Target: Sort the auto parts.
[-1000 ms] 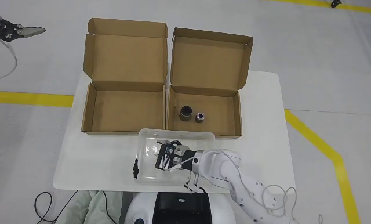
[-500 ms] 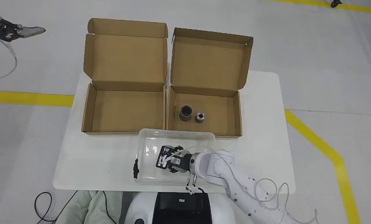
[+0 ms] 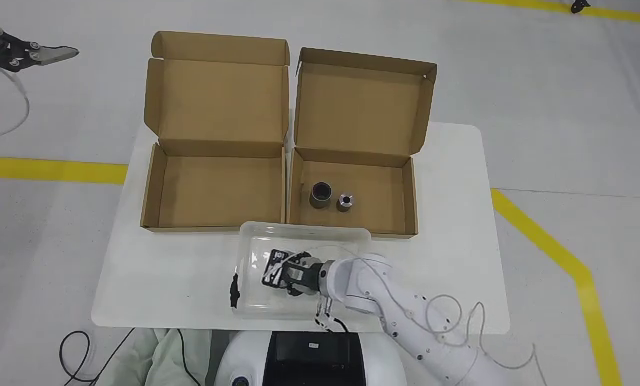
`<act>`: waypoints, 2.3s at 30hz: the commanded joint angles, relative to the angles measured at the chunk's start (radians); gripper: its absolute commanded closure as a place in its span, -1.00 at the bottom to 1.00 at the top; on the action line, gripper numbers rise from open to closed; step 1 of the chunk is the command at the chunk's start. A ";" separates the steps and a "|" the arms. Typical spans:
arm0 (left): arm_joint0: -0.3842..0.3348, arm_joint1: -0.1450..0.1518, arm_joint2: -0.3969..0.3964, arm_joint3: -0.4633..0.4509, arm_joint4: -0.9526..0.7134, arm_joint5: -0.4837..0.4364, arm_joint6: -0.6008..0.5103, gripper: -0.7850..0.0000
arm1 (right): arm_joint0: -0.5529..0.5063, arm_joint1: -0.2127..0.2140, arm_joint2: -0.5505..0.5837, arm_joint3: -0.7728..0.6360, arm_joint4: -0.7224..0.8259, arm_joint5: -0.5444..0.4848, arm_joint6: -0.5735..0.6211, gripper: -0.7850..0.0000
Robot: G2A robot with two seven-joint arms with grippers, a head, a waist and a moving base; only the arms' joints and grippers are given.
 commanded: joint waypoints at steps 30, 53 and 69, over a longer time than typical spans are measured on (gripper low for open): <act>0.000 0.000 0.000 0.000 0.000 0.000 0.000 -1.00 | -0.100 0.036 0.109 -0.077 0.005 0.046 -0.111 1.00; 0.000 0.000 0.000 0.000 0.000 0.000 0.000 -1.00 | -0.148 0.058 0.107 -0.120 -0.097 0.065 0.039 -0.04; 0.000 0.000 0.000 0.000 0.000 0.000 0.000 -1.00 | -0.147 0.061 0.092 -0.118 -0.117 0.063 0.058 0.20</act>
